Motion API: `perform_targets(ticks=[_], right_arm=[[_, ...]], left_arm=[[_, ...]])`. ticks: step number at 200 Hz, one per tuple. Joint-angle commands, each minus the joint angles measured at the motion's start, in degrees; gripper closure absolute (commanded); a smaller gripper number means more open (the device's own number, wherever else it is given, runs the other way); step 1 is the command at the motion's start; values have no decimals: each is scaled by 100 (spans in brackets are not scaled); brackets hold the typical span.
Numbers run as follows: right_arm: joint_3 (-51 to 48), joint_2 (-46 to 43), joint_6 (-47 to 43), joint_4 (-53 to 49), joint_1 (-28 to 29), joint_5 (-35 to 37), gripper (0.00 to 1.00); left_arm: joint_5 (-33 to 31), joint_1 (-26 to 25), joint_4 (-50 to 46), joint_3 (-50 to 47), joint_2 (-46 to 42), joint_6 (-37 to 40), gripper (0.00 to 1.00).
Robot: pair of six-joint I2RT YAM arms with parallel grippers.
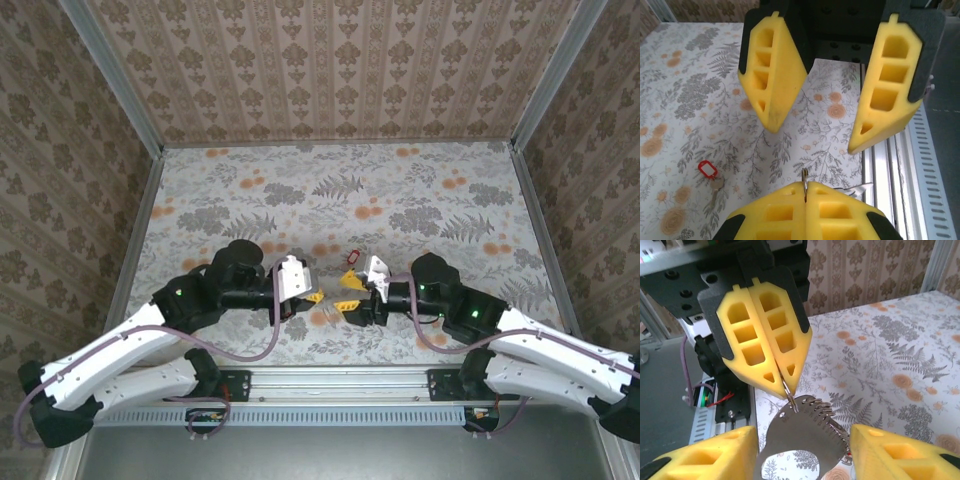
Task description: Put the keys on the keyring
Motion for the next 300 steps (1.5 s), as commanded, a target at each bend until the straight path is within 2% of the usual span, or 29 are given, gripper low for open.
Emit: perform_targets(ticks=[1, 56, 110, 141, 180, 242, 277, 300], right_arm=[[186, 58, -192, -17, -22, -239, 53], [288, 303, -205, 139, -16, -465, 66], [380, 515, -259, 201, 1, -672, 85], [377, 580, -288, 230, 19, -743, 90], [349, 567, -277, 271, 19, -771, 100], [168, 284, 34, 668, -7, -752, 100], [8, 218, 348, 1126, -95, -789, 100], [-40, 223, 434, 1312, -103, -791, 100]], left_arm=[[330, -52, -170, 291, 4, 186, 100], [560, -52, -223, 334, 142, 178, 100], [623, -42, -201, 300, 214, 150, 100], [619, -21, -174, 294, 219, 136, 100], [620, -14, -61, 254, 256, 97, 100], [363, 9, 330, -4, 127, -83, 100], [343, 62, 575, -188, -61, -238, 88], [367, 80, 667, -261, -100, -291, 86]])
